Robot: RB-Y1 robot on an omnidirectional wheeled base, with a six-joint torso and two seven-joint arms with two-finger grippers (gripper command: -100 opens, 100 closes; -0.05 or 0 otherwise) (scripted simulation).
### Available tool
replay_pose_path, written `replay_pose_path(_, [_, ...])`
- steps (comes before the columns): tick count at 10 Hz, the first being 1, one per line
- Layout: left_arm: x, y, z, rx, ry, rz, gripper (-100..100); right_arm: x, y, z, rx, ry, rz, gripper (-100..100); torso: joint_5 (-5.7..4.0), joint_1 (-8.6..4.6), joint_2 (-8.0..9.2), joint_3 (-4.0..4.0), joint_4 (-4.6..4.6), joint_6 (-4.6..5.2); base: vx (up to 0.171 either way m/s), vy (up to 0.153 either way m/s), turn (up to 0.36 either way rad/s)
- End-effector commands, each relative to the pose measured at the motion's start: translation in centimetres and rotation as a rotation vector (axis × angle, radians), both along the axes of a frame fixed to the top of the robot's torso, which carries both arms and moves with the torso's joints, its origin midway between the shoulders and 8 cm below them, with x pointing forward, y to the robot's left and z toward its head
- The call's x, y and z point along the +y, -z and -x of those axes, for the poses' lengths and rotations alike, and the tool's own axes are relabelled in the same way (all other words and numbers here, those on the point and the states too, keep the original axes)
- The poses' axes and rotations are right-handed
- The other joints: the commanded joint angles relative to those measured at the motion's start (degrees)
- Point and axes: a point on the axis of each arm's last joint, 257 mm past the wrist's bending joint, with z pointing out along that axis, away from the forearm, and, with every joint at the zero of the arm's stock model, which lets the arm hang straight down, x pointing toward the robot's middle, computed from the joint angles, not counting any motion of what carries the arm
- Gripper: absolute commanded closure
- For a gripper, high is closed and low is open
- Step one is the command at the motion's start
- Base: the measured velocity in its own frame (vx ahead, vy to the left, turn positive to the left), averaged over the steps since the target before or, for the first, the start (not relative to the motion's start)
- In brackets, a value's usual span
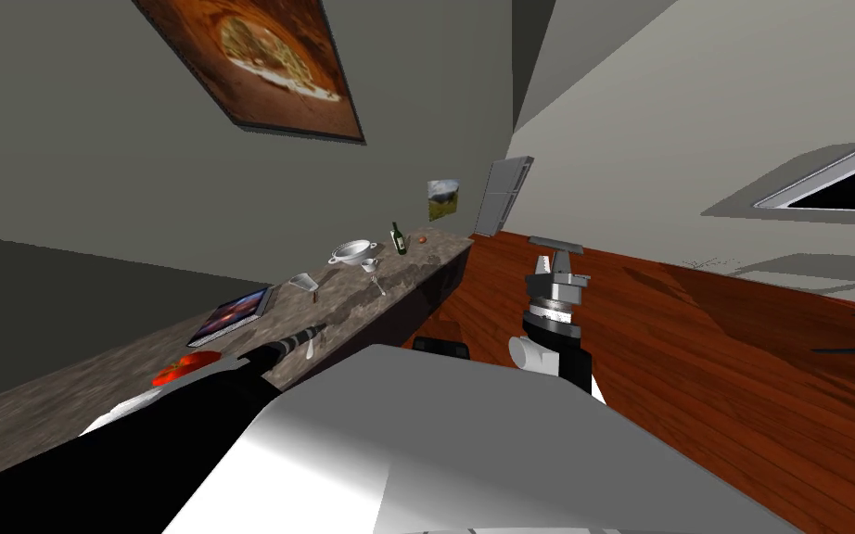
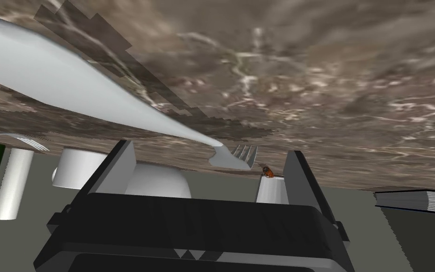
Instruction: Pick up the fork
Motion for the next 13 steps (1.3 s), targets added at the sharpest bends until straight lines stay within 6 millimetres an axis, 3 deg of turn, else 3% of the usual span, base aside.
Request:
replay_pose_path(1, [0.8,0.3,0.3,-0.001,-0.032,0.001,-100,0.0,0.0,0.0,0.000,0.000,0.000,0,0.00,0.00,0.00,0.00,0.00,0.00,-0.074,-0.020,-0.203])
replay_pose_path(3, [1.0,0.4,0.3,-0.001,-0.038,0.001,-100,0.0,0.0,0.0,0.000,0.000,0.000,0,0.00,0.00,-0.03,-0.02,-0.01,0.00,-0.053,-0.011,-0.125])
replay_pose_path(4, [1.0,0.4,0.3,-0.001,-0.041,0.001,100,0.0,0.0,0.0,0.000,0.000,0.000,0,0.01,0.04,-0.13,-0.07,-0.02,-0.06,-0.006,0.000,0.013])
replay_pose_path(8, [1.1,0.4,0.3,-0.003,-0.045,0.002,100,0.0,0.0,0.0,0.000,0.000,0.000,0,0.05,0.09,-0.29,-0.17,-0.08,0.00,0.000,0.000,0.000])
replay_pose_path(9, [1.1,0.4,0.3,-0.003,-0.045,0.002,0,0.0,0.0,0.0,0.000,0.000,0.000,0,0.06,0.11,-0.28,-0.17,-0.08,-0.01,0.000,0.000,0.000])
replay_pose_path(10, [0.3,0.2,0.0,-0.001,-0.012,0.000,100,0.0,0.0,0.0,0.000,0.000,0.000,0,0.06,0.12,-0.28,-0.17,-0.08,-0.01,0.056,0.022,0.283])
replay_pose_path(13, [-1.3,-0.3,-0.9,0.000,0.048,0.000,100,0.0,0.0,0.0,0.000,0.000,0.000,0,0.06,0.10,-0.59,-0.34,-0.15,-0.04,0.101,0.009,0.245])
